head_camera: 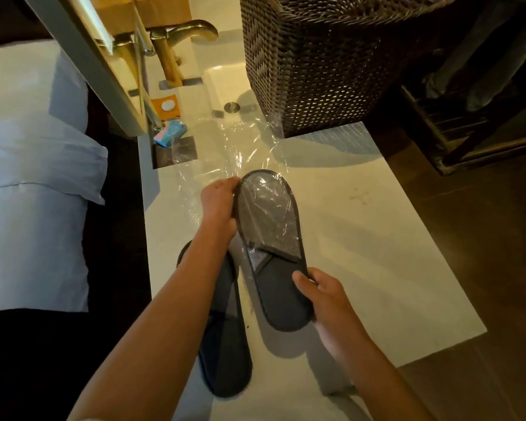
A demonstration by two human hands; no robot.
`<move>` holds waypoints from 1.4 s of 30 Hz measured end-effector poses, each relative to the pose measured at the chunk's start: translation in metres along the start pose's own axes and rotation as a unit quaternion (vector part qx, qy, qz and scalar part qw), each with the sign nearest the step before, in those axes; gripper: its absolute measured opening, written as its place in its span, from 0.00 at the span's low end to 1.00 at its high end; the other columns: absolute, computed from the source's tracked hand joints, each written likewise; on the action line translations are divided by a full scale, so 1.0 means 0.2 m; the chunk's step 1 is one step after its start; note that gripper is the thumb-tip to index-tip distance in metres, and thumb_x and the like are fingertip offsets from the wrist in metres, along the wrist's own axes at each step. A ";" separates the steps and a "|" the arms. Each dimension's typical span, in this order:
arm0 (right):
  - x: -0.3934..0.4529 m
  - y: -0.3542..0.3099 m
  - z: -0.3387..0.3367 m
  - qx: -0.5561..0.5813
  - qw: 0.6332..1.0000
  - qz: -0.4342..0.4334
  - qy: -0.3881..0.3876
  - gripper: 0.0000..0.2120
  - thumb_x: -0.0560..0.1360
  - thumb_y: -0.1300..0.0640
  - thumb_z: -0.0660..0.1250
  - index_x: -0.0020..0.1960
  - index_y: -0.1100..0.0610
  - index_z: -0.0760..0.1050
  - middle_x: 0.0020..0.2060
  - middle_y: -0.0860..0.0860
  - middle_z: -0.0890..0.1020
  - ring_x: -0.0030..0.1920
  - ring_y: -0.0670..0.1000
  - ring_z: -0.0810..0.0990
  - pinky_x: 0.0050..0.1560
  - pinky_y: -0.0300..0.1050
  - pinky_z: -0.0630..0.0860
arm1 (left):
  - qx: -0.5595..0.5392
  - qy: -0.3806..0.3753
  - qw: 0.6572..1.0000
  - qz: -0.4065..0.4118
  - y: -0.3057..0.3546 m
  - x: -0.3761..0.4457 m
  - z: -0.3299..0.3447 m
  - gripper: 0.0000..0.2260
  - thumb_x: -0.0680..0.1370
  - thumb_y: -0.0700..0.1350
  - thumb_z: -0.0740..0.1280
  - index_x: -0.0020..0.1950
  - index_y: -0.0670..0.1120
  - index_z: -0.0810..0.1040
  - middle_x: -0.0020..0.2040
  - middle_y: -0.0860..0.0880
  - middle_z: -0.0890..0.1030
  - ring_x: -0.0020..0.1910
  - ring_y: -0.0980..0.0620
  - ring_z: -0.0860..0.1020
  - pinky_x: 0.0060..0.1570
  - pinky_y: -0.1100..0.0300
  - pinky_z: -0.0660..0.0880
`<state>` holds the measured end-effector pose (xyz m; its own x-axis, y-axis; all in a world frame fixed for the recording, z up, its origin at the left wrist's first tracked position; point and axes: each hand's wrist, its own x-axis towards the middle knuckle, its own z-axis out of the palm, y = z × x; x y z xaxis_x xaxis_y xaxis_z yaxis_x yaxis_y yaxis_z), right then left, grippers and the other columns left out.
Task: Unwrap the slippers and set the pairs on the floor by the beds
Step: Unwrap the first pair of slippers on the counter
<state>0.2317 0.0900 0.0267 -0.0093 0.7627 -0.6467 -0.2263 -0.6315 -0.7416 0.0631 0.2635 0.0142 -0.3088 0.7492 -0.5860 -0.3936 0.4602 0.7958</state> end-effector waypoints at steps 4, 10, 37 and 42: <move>0.11 -0.08 0.04 -0.054 0.997 -0.027 0.045 0.08 0.79 0.54 0.67 0.51 0.57 0.81 0.44 0.56 0.87 0.48 0.57 0.86 0.48 0.55 0.85 | 0.005 0.019 1.000 -0.011 -0.03 0.06 0.03 0.06 0.73 0.39 0.69 0.35 0.43 0.79 0.34 0.44 0.77 0.39 0.46 0.76 0.50 0.41 0.80; 0.14 -0.06 -0.01 -0.061 0.997 -0.007 0.049 0.07 0.79 0.56 0.67 0.54 0.57 0.79 0.47 0.58 0.86 0.49 0.57 0.86 0.53 0.61 0.83 | 0.033 0.026 0.999 0.019 0.02 0.23 0.12 0.07 0.77 0.31 0.65 0.40 0.38 0.79 0.31 0.45 0.80 0.28 0.51 0.77 0.31 0.57 0.79; 0.08 0.08 -0.11 -0.062 0.995 0.039 0.067 0.05 0.79 0.57 0.67 0.52 0.57 0.80 0.43 0.57 0.88 0.46 0.56 0.87 0.51 0.58 0.84 | 0.273 0.009 0.950 0.150 -0.03 -0.17 0.00 0.22 0.78 0.43 0.66 0.71 0.47 0.69 0.67 0.47 0.74 0.62 0.50 0.74 0.62 0.50 0.75; 0.01 0.11 -0.10 -0.083 0.993 0.035 0.070 0.05 0.79 0.55 0.67 0.53 0.54 0.80 0.46 0.54 0.88 0.48 0.55 0.87 0.50 0.56 0.84 | 0.250 -0.062 0.966 0.021 -0.32 -0.61 -0.25 0.25 0.79 0.47 0.67 0.75 0.50 0.64 0.65 0.48 0.77 0.57 0.52 0.79 0.52 0.58 0.80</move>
<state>0.2460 0.0753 0.0061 0.1196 0.6964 -0.7076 -0.0662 -0.7055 -0.7056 0.0834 0.1192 0.0274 -0.1977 0.8086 -0.5541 0.0947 0.5784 0.8102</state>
